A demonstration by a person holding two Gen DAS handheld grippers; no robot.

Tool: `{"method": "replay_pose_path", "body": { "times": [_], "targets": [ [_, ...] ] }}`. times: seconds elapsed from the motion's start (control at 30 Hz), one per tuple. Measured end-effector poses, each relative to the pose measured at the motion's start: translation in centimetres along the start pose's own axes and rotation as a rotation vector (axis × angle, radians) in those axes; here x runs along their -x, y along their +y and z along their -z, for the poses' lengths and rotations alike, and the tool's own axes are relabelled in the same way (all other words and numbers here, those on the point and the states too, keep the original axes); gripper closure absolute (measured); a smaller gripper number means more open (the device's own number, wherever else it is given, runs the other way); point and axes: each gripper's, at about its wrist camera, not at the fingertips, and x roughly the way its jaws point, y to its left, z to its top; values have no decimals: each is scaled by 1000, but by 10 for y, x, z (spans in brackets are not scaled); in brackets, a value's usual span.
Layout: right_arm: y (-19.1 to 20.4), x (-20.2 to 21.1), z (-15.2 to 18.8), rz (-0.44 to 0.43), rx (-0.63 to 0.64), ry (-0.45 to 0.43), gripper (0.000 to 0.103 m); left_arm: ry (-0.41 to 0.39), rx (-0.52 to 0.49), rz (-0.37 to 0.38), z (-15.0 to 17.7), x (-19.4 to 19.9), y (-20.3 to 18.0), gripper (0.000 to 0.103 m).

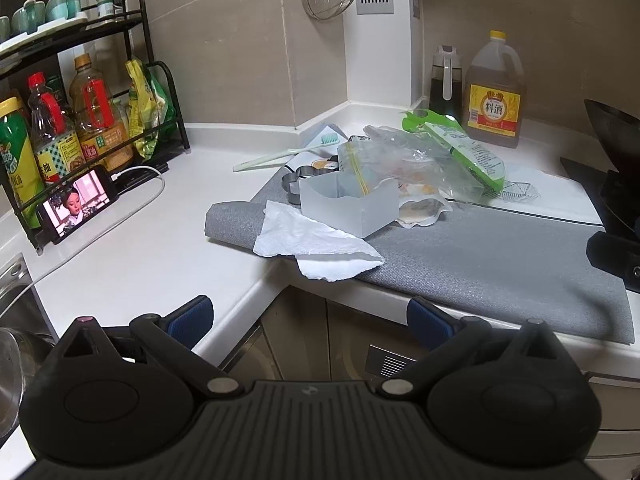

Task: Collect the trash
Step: 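Move both tools toward the cluttered gray mat on the counter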

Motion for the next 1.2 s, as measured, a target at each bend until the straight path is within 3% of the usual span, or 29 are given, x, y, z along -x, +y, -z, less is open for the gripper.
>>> {"method": "replay_pose_path", "body": {
  "times": [0.77,1.2],
  "targets": [
    [10,10,2,-2,5,-6,0,-25,-13,-3,8,17,-1,0],
    [5,-3,3,15,-22,19,0,-66,-44,34,7,7,-7,0]
  ]
}}
